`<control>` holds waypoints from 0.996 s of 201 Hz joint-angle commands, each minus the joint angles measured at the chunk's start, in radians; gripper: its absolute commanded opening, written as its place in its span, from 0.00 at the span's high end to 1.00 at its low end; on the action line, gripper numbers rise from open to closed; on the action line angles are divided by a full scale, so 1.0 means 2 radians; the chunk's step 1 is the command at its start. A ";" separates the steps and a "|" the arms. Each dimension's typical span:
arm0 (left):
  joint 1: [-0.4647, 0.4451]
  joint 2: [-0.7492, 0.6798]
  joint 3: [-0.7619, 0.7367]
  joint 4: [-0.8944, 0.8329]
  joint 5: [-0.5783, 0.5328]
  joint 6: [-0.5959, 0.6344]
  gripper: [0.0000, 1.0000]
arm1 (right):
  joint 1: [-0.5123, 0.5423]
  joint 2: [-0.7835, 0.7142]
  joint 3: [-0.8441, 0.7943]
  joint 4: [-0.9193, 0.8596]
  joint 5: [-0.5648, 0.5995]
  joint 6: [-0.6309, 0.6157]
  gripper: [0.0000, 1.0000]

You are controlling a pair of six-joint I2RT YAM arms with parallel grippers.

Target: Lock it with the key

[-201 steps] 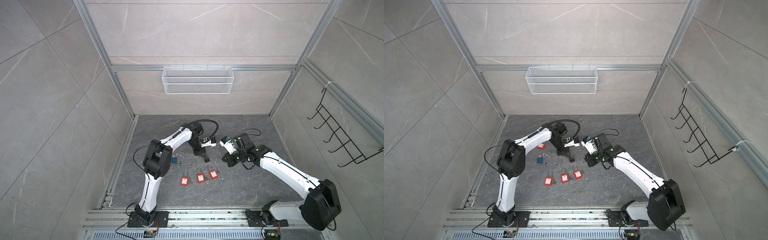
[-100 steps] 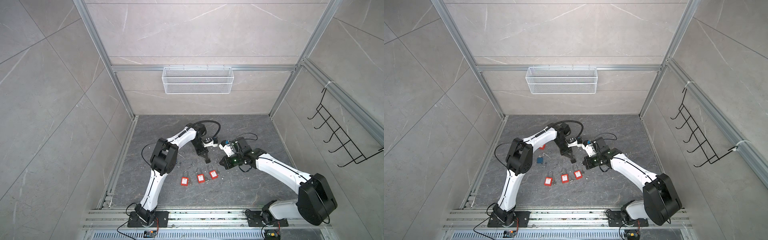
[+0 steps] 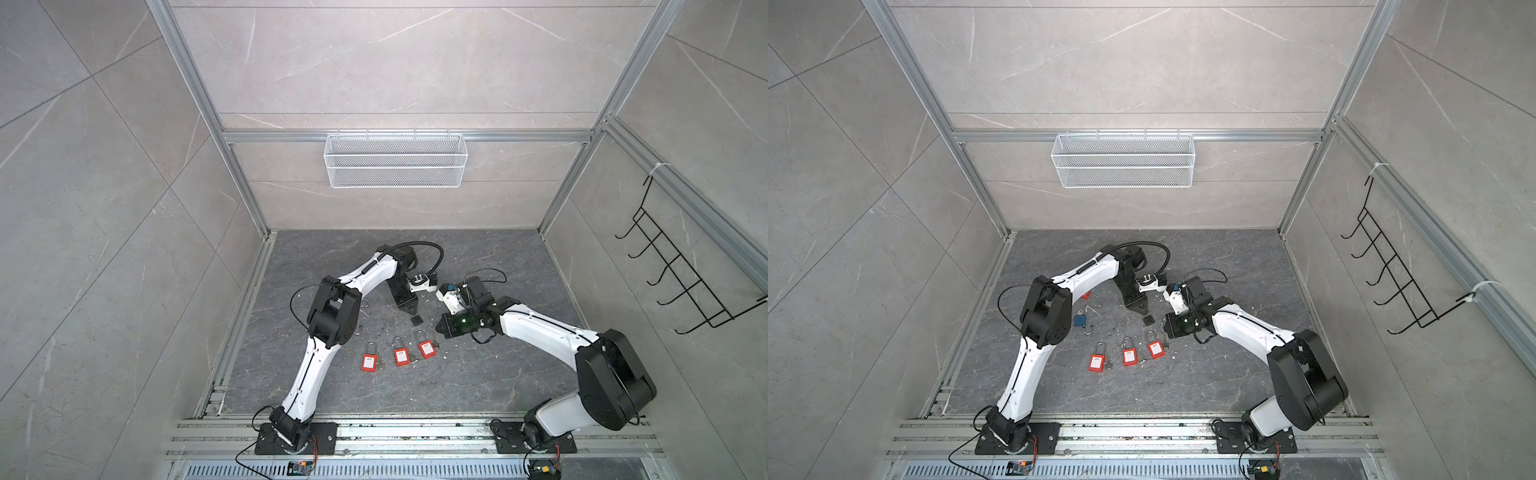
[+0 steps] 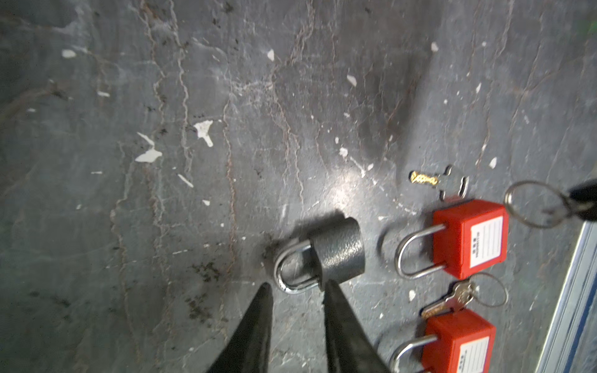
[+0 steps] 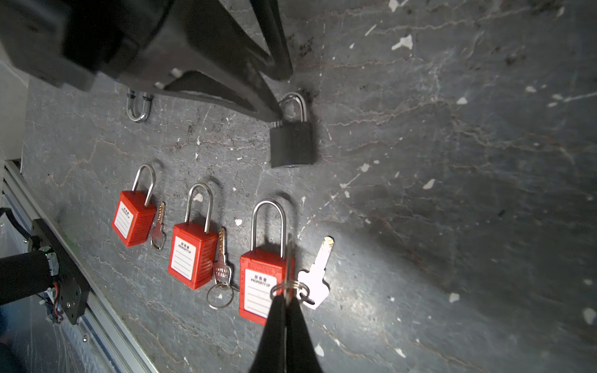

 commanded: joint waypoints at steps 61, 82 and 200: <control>0.046 -0.167 -0.100 0.185 0.009 -0.133 0.62 | -0.001 0.060 0.061 -0.038 0.036 0.002 1.00; 0.055 -0.243 -0.181 0.258 -0.020 -0.205 0.63 | -0.001 0.091 0.094 -0.061 0.049 -0.011 1.00; 0.058 -0.651 -0.528 0.370 -0.198 -0.379 0.28 | 0.009 0.216 0.211 -0.125 0.089 -0.034 1.00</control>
